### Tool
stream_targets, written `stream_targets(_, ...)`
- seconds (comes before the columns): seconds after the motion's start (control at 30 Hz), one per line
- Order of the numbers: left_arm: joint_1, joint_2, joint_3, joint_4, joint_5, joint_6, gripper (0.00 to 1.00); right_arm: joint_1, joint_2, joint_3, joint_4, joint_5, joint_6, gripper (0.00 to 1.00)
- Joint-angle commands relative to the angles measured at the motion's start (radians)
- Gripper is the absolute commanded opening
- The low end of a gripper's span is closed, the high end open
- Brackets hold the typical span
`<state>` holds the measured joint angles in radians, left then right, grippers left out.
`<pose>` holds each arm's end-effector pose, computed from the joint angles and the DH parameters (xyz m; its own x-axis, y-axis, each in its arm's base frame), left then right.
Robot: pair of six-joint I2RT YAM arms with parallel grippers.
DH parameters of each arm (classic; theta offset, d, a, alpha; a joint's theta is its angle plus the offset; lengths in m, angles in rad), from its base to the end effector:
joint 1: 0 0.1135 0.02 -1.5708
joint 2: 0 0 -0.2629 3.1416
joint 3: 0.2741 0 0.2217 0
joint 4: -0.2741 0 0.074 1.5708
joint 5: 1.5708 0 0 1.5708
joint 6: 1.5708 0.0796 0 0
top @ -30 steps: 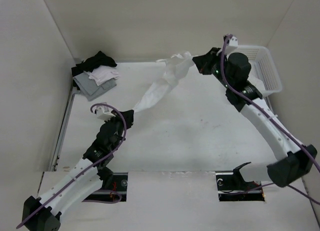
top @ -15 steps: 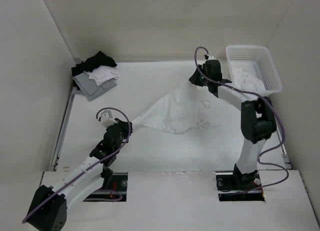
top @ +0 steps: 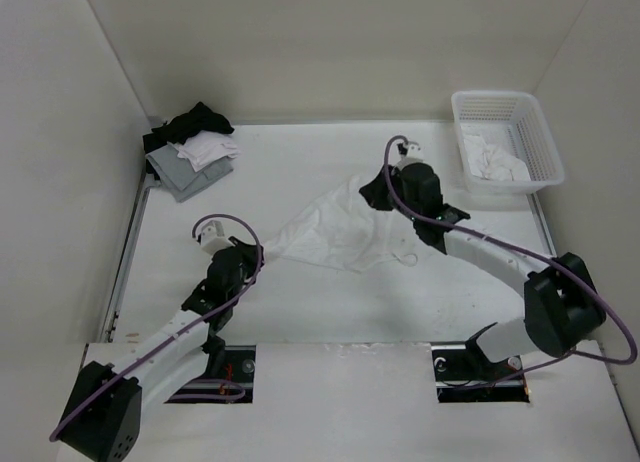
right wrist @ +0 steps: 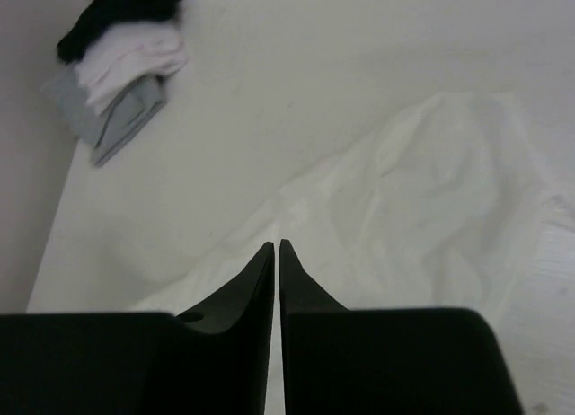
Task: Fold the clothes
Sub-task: Flatten the tank top out
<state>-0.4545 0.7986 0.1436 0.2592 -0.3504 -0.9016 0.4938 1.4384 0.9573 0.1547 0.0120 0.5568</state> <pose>0.1734 -0.0543 0.1621 -0.3151 -0.6659 -0.6762 -0.1924 0.7425 -0.6416 0.3067 0.1640 0.2793 -0.4849 0.3391 -0.8062 -0.2446 0.8324 0.4973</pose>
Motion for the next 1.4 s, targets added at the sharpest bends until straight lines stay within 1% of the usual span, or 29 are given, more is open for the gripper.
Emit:
stream_targets(0.0, 0.02, -0.007, 0.004, 0.064, 0.037, -0.005, 0.07, 0.051, 0.054, -0.123, 0.037, -0.018, 0.048, 0.12)
stream_targets(0.07, 0.027, -0.013, 0.007, 0.068, 0.053, 0.0, 0.07, 0.058, 0.076, -0.159, 0.066, -0.009, 0.063, 0.27)
stream_targets(0.1, 0.03, -0.018, 0.008, 0.066, 0.059, 0.003, 0.07, 0.058, 0.085, -0.169, 0.071, -0.007, 0.072, 0.31)
stream_targets(0.2, 0.041, -0.039, 0.011, 0.054, 0.071, 0.012, 0.07, 0.059, 0.1, -0.193, 0.086, -0.01, 0.081, 0.39)
stream_targets(0.37, 0.06, -0.039, 0.008, 0.055, 0.09, 0.017, 0.07, 0.059, 0.125, -0.221, 0.117, -0.017, 0.087, 0.43)
stream_targets(0.53, 0.067, -0.018, 0.007, 0.064, 0.099, 0.017, 0.07, 0.059, 0.178, -0.207, 0.132, -0.043, 0.098, 0.43)
stream_targets(0.63, 0.069, -0.022, 0.007, 0.064, 0.1, 0.017, 0.07, 0.059, 0.192, -0.203, 0.124, -0.023, 0.1, 0.4)
stream_targets(0.87, 0.069, -0.021, 0.011, 0.064, 0.105, 0.017, 0.07, 0.059, 0.217, -0.206, 0.128, 0.008, 0.104, 0.38)
stream_targets(0.9, 0.069, -0.022, 0.011, 0.064, 0.105, 0.017, 0.07, 0.059, 0.22, -0.206, 0.132, 0.003, 0.107, 0.36)
stream_targets(1.07, 0.069, -0.024, 0.011, 0.064, 0.105, 0.012, 0.07, 0.058, 0.24, -0.189, 0.144, 0.002, 0.112, 0.25)
stream_targets(1.13, 0.069, -0.025, 0.013, 0.064, 0.105, 0.012, 0.07, 0.053, 0.24, -0.189, 0.161, 0.008, 0.118, 0.17)
stream_targets(1.17, 0.069, -0.029, 0.013, 0.064, 0.103, 0.012, 0.07, 0.051, 0.237, -0.19, 0.175, 0.009, 0.12, 0.11)
stream_targets(1.2, 0.069, -0.029, 0.016, 0.064, 0.102, 0.012, 0.07, 0.051, 0.223, -0.19, 0.177, 0.009, 0.123, 0.07)
stream_targets(1.3, 0.069, -0.029, 0.06, 0.061, 0.105, 0.012, 0.05, 0.056, 0.122, -0.204, 0.175, 0.046, 0.118, 0.02)
stream_targets(1.37, 0.061, -0.035, 0.134, 0.052, 0.108, 0.023, 0.05, 0.07, -0.029, -0.21, 0.129, 0.083, 0.097, 0.01)
